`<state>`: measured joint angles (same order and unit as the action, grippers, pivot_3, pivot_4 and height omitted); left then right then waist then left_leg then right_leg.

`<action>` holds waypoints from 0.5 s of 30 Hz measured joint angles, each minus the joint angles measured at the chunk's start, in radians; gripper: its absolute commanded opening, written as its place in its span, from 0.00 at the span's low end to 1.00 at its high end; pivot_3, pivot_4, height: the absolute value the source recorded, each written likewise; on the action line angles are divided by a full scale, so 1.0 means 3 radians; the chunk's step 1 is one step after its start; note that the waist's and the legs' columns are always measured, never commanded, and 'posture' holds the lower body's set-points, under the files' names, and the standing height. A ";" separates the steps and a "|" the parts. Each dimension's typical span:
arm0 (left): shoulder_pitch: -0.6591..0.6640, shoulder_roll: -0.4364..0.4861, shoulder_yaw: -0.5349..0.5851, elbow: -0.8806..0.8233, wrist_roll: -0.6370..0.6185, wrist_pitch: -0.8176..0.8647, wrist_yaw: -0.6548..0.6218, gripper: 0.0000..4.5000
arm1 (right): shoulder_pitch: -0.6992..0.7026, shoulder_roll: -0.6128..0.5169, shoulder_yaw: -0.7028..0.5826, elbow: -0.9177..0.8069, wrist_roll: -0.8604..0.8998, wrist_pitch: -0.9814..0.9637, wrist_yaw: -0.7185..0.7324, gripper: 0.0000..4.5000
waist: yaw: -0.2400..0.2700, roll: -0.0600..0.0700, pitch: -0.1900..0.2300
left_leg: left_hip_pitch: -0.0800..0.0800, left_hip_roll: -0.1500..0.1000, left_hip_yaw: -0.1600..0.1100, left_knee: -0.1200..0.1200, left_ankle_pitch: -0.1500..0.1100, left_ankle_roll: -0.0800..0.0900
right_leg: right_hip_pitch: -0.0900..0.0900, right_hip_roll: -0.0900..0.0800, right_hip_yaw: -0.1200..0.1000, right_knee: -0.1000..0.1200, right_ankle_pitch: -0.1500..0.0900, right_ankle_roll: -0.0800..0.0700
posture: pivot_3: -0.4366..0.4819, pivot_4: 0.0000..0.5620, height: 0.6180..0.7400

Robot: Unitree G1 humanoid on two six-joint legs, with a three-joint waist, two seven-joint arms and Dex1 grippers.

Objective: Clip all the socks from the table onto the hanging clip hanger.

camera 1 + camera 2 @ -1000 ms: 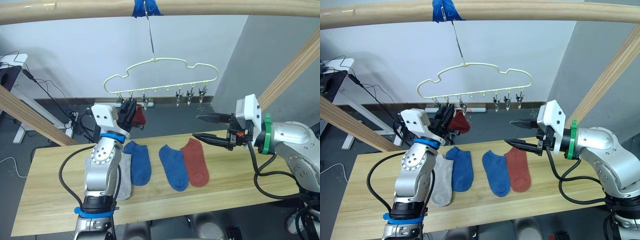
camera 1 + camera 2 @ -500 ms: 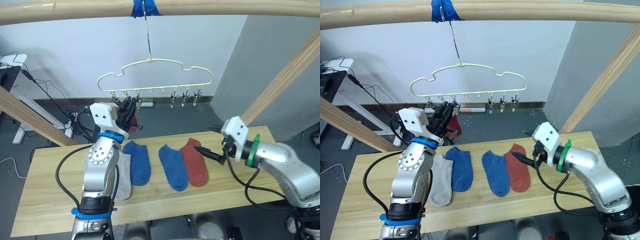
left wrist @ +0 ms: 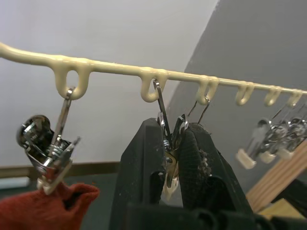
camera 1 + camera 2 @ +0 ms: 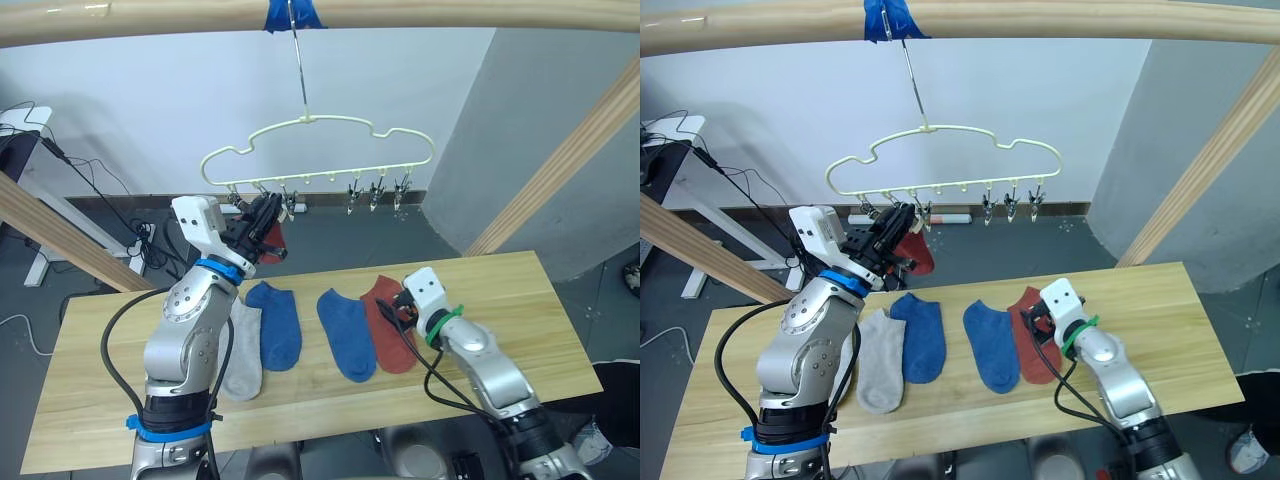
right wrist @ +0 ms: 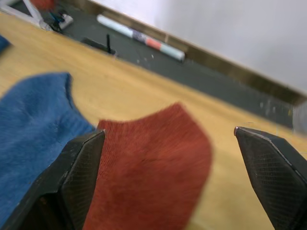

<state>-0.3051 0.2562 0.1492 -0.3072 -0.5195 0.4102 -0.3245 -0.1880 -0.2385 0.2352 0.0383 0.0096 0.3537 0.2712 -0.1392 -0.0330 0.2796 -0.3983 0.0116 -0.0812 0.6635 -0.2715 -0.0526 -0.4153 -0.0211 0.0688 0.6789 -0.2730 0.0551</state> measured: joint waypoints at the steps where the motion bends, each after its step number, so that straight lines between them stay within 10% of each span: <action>1: -0.0022 0.0008 0.0027 -0.0021 -0.0081 0.0084 0.0014 0.07 | -0.0046 0.0080 -0.0013 0.0109 -0.0024 -0.0005 -0.0059 1.00 | 0.0002 0.0000 0.0000 | -0.0001 0.0000 0.0000 0.0000 0.0000 0.0000 | 0.0000 -0.0001 0.0000 0.0000 0.0000 0.0000 | 0.25 0.49 0.79; 12: -0.0121 0.0040 0.0212 -0.0137 -0.0625 0.0655 0.0142 0.07 | -0.0155 0.0458 -0.0081 0.0573 -0.0134 -0.0072 -0.0284 1.00 | 0.0004 0.0000 0.0001 | -0.0003 0.0000 -0.0002 0.0000 0.0000 0.0000 | -0.0004 -0.0002 -0.0003 0.0004 0.0001 -0.0001 | 0.25 0.49 0.79; 15: -0.0173 0.0044 0.0282 -0.0138 -0.0795 0.0810 0.0213 0.07 | -0.0190 0.0476 -0.0095 0.0623 -0.0136 -0.0077 -0.0275 0.87 | 0.0004 -0.0001 0.0001 | -0.0001 -0.0002 -0.0002 0.0002 0.0000 -0.0001 | -0.0003 0.0001 -0.0002 0.0004 0.0001 -0.0001 | 0.25 0.49 0.79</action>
<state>-0.3570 0.2695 0.2338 -0.3485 -0.7581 0.6531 -0.2607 -0.2451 -0.0956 0.2066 0.2253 -0.0312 0.3307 0.1885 -0.1381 -0.0331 0.2799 -0.3986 0.0111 -0.0816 0.6641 -0.2714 -0.0529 -0.4162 -0.0210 0.0681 0.6801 -0.2728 0.0549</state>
